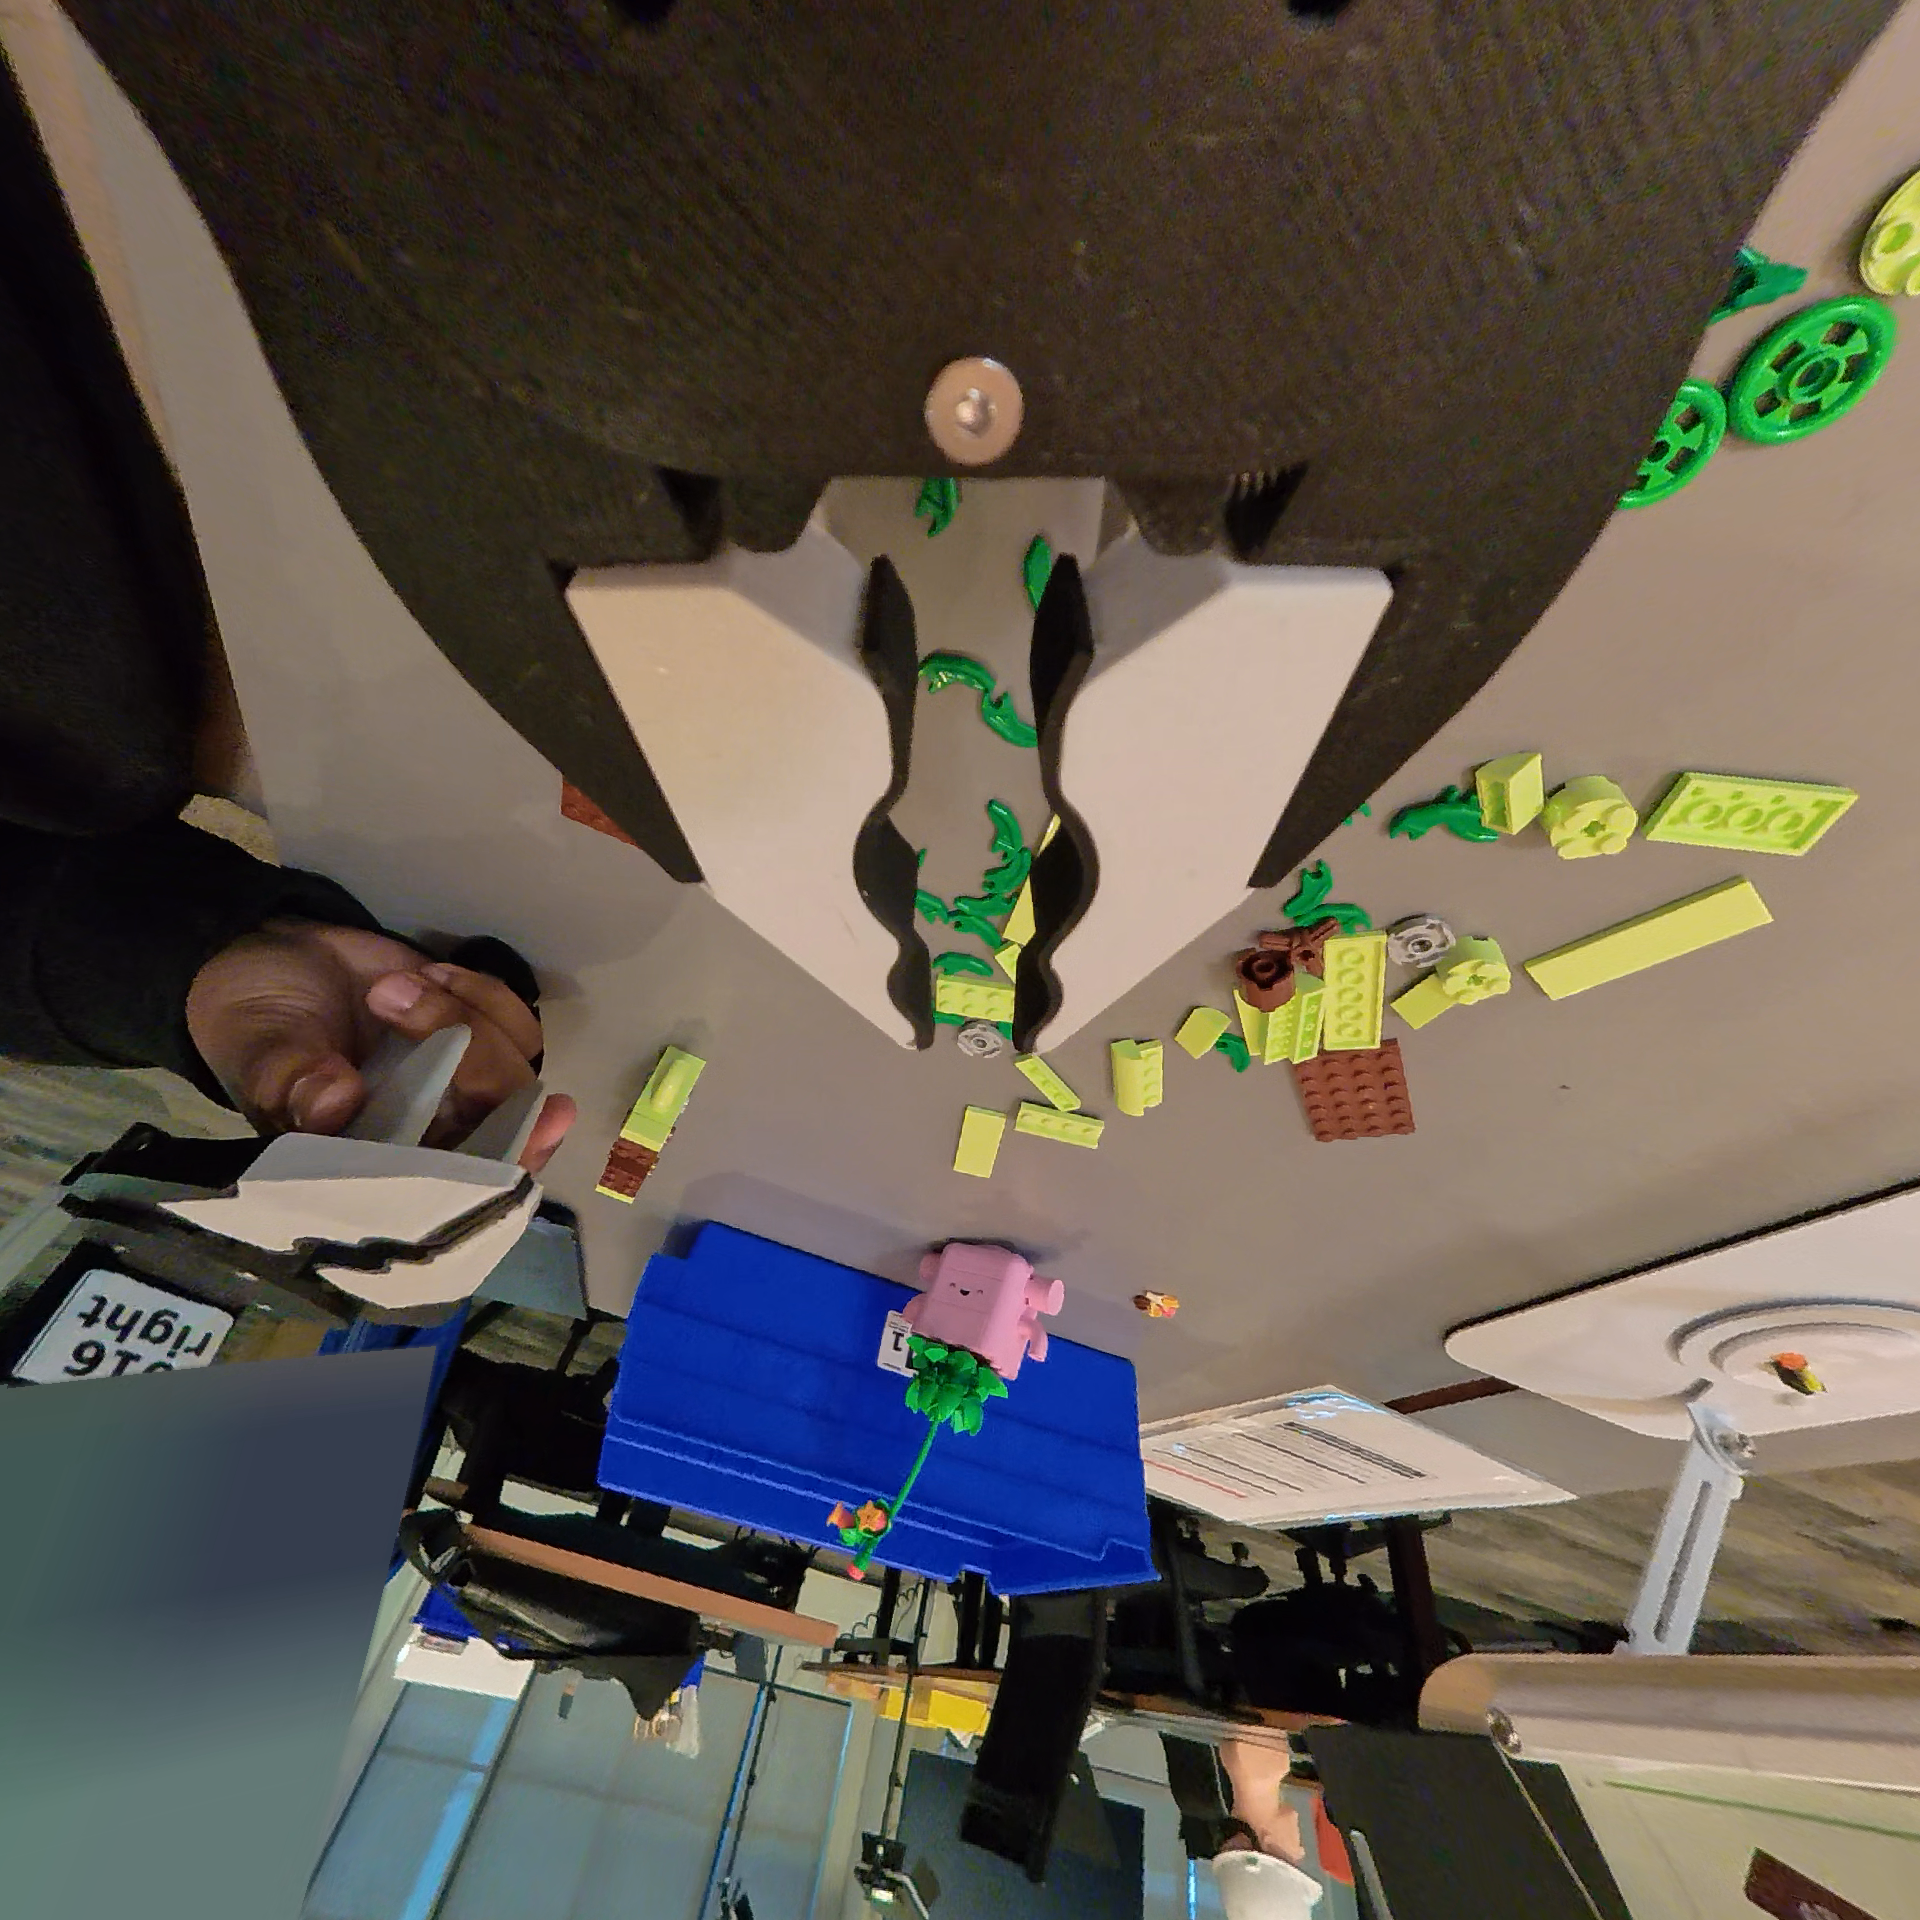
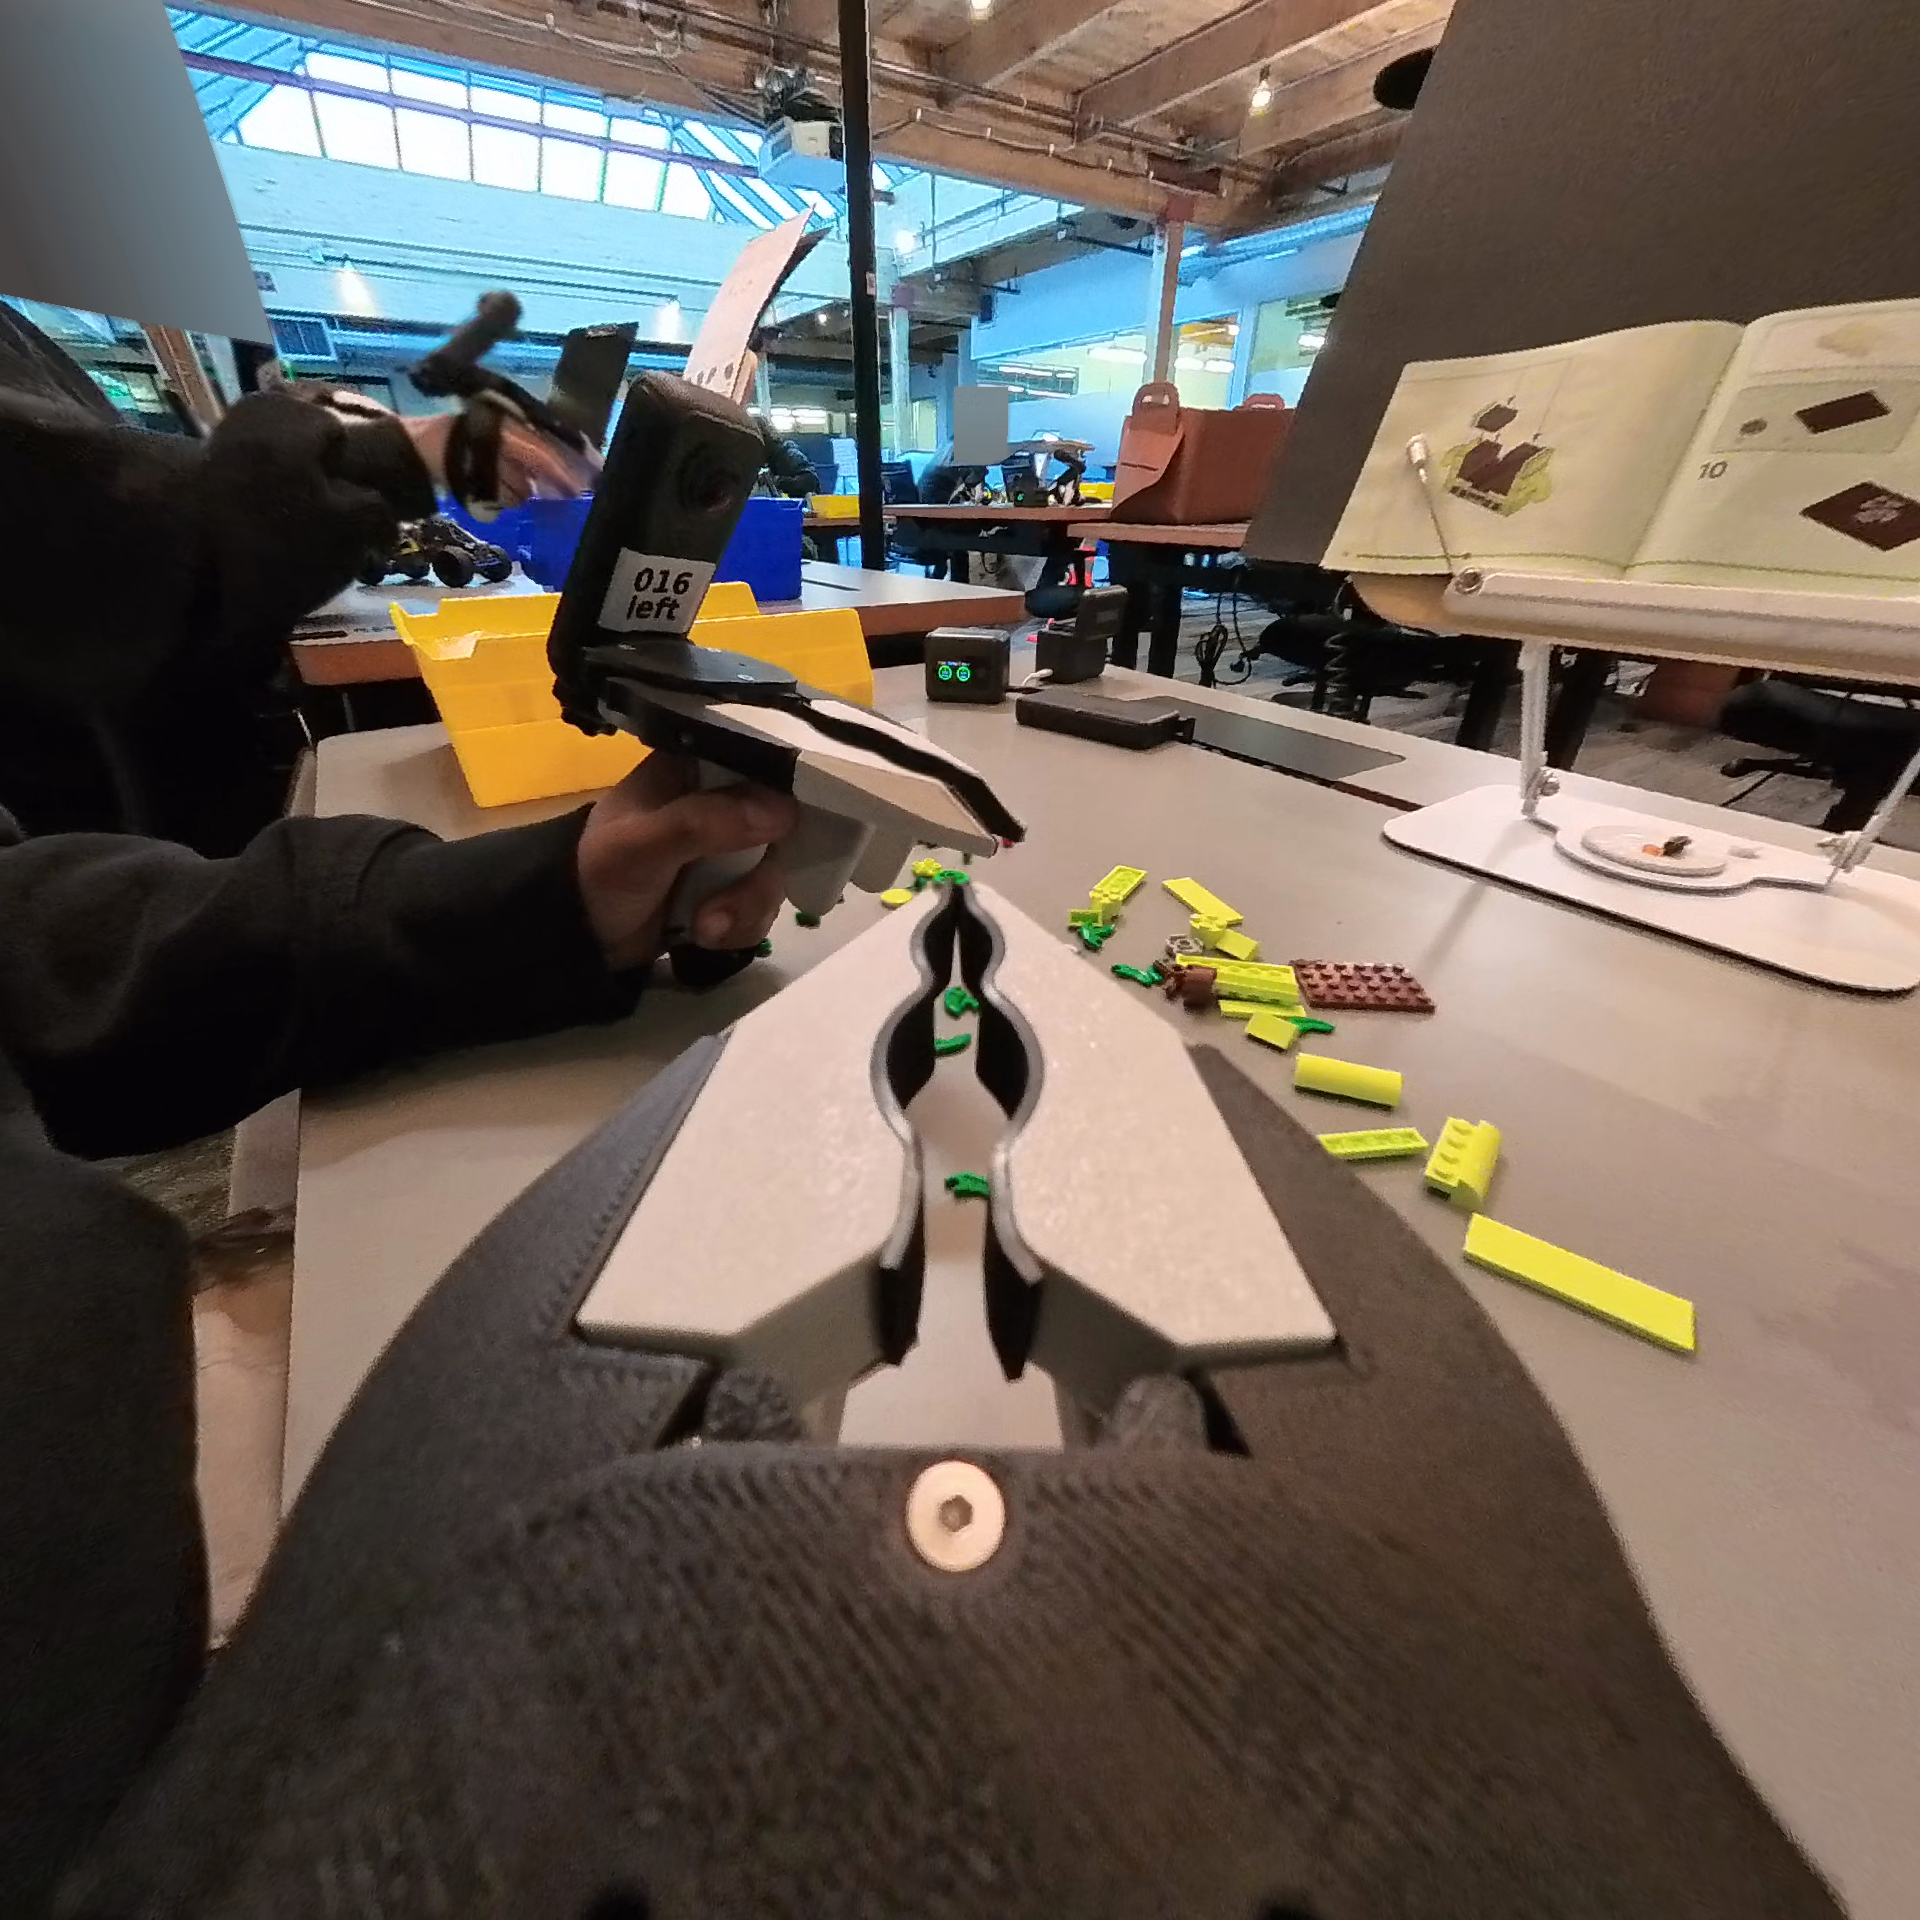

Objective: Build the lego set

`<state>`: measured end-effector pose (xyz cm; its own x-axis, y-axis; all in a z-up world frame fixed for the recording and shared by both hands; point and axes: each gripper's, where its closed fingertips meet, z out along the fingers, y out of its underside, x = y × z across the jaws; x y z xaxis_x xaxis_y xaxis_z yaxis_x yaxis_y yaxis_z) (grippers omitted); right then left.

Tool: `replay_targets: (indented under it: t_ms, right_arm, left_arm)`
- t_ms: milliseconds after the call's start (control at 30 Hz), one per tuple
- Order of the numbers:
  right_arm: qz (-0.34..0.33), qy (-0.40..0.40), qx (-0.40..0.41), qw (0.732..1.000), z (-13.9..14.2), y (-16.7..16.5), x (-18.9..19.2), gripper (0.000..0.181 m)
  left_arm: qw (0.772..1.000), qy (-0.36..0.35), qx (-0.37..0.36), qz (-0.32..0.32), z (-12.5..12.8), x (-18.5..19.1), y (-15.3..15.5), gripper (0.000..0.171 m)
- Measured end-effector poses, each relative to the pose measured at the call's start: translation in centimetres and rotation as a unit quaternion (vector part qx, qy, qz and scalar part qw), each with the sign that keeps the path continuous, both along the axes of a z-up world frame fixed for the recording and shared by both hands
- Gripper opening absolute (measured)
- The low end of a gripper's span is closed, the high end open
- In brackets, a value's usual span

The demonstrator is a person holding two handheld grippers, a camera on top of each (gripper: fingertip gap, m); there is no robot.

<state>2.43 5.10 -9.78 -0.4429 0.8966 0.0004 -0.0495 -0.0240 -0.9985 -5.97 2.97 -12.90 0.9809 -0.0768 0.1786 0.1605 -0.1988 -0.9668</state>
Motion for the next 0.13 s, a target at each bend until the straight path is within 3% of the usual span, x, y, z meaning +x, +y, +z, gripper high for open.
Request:
replay_targets:
  t_ms: [133]
  right_arm:
    - [-0.003,0.004,-0.010,1.000,0.19,0.30,0.04,0.000]
  left_arm:
    - [1.000,0.005,-0.007,0.000,-0.21,0.09,0.13,0.014]
